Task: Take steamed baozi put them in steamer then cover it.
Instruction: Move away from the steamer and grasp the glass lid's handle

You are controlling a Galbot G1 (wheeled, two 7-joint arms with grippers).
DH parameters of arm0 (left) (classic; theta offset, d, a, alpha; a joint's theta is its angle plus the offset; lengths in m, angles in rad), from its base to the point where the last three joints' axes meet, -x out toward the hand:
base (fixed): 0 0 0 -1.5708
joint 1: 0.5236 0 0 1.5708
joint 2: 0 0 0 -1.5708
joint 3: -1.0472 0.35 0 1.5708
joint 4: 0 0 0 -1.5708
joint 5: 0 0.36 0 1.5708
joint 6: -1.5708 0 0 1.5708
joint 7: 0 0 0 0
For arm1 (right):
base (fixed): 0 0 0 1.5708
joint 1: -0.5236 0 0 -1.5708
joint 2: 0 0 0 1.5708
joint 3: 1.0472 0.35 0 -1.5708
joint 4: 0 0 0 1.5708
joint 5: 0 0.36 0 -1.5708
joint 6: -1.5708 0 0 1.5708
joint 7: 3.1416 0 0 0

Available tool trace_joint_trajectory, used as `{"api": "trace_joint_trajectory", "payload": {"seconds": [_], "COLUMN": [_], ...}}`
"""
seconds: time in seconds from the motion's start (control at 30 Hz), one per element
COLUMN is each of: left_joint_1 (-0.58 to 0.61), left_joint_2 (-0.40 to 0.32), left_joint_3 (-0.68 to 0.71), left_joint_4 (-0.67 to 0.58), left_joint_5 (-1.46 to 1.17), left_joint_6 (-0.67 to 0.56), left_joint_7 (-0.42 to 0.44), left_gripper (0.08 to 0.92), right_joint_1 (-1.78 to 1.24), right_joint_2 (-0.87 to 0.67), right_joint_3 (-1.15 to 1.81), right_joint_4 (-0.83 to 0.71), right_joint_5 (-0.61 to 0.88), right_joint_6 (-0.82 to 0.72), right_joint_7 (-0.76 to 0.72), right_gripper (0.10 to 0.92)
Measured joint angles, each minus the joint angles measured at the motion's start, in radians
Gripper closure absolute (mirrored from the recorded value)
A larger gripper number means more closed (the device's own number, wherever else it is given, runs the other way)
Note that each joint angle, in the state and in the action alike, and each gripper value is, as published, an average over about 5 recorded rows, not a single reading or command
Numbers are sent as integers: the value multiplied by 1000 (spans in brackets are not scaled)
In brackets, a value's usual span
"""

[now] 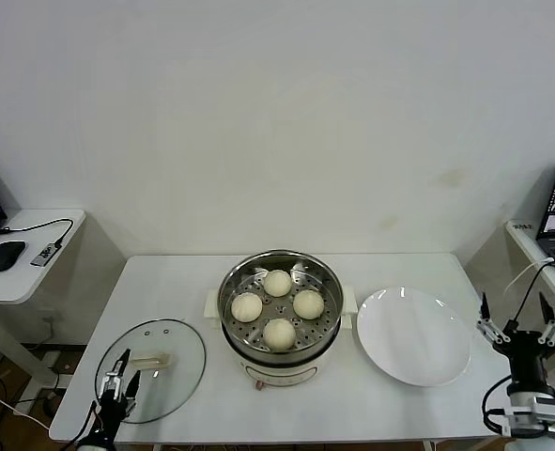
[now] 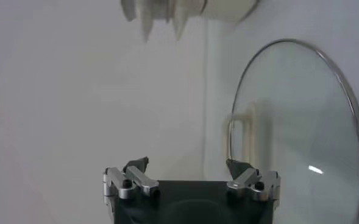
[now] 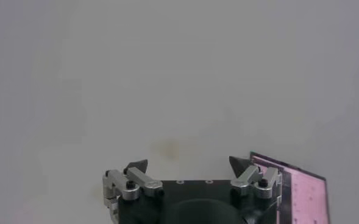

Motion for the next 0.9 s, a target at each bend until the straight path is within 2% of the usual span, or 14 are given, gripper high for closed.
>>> {"api": "trace_joint_trajectory", "payload": {"seconds": [0.9], "left_joint_1": [-207], "left_joint_2": [50], "left_joint_3": [84], "left_joint_4": [155], "left_joint_5": [51], "left_joint_6": [17], "left_joint_7": [42], "left_gripper": [177], "right_joint_1": [-28], "right_joint_2": [20], "right_joint_3": [21], "right_joint_4": [-2], "right_joint_5": [-31], "right_joint_6": [8], "right_joint_7": [1], "right_gripper": [203]}}
